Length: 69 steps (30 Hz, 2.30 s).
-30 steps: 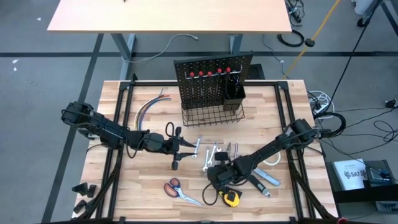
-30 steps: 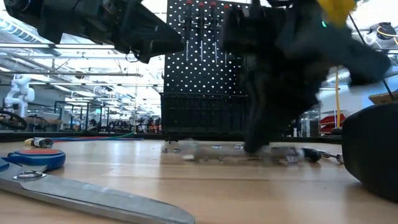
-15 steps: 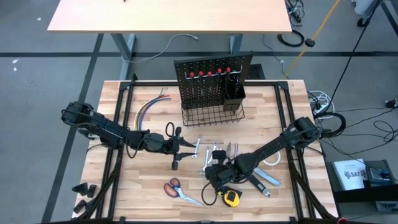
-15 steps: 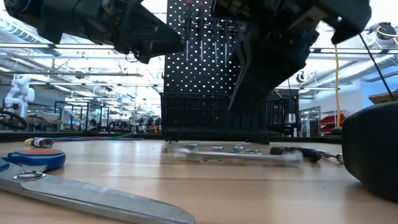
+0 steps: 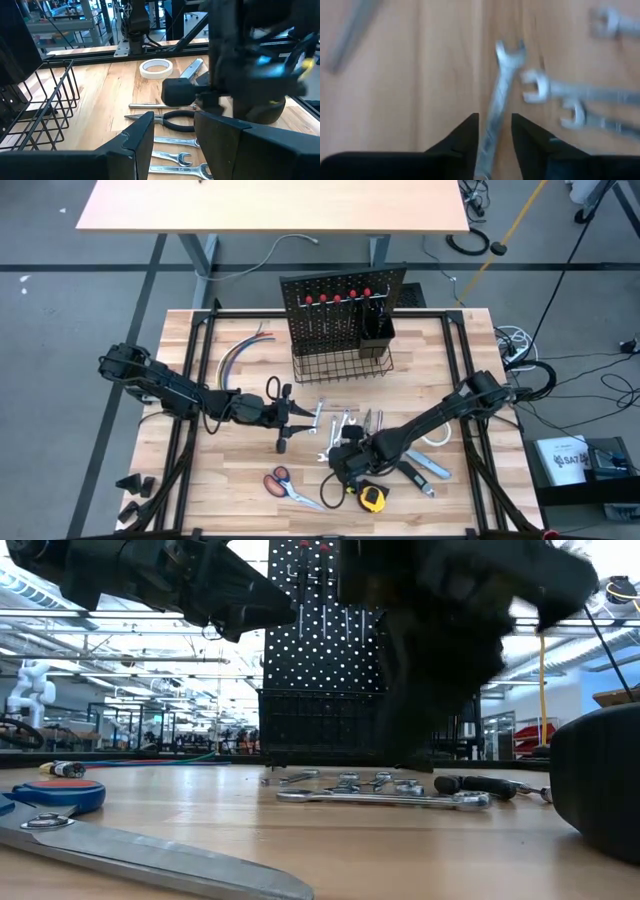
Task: Hang tools onto peg board
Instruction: Put the wrench into the black bin on the pegboard
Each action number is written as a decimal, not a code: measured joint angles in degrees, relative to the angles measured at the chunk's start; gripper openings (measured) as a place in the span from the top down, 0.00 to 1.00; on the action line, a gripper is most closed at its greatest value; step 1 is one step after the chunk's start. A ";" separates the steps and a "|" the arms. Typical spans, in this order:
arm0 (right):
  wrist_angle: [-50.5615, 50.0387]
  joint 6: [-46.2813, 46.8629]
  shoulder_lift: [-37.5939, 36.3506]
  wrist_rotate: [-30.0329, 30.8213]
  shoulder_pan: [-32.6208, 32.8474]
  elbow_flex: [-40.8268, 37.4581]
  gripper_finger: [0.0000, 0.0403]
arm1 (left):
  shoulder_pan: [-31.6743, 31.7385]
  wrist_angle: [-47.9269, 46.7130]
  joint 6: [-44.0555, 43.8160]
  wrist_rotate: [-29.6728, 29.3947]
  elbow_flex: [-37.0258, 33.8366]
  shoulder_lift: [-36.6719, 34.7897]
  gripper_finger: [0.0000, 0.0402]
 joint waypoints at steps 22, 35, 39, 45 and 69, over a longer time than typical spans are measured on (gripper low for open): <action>-3.64 -2.13 -2.09 -0.70 0.76 0.02 0.72 | 0.00 -0.12 -0.02 0.10 0.00 0.00 0.63; -12.23 0.99 -3.71 -7.95 2.79 0.04 0.99 | 0.17 9.70 -1.95 4.92 1.42 9.17 0.63; -11.82 0.73 -3.71 -8.02 3.49 0.04 1.00 | 0.79 9.74 -1.55 5.31 3.54 13.23 0.63; -10.80 0.10 -3.71 -7.08 3.37 0.04 1.00 | 1.33 9.72 -1.60 8.79 5.38 15.64 0.63; -6.52 -0.20 -0.42 -6.86 3.17 -3.55 1.00 | 1.33 8.57 -1.88 11.54 5.38 15.63 0.63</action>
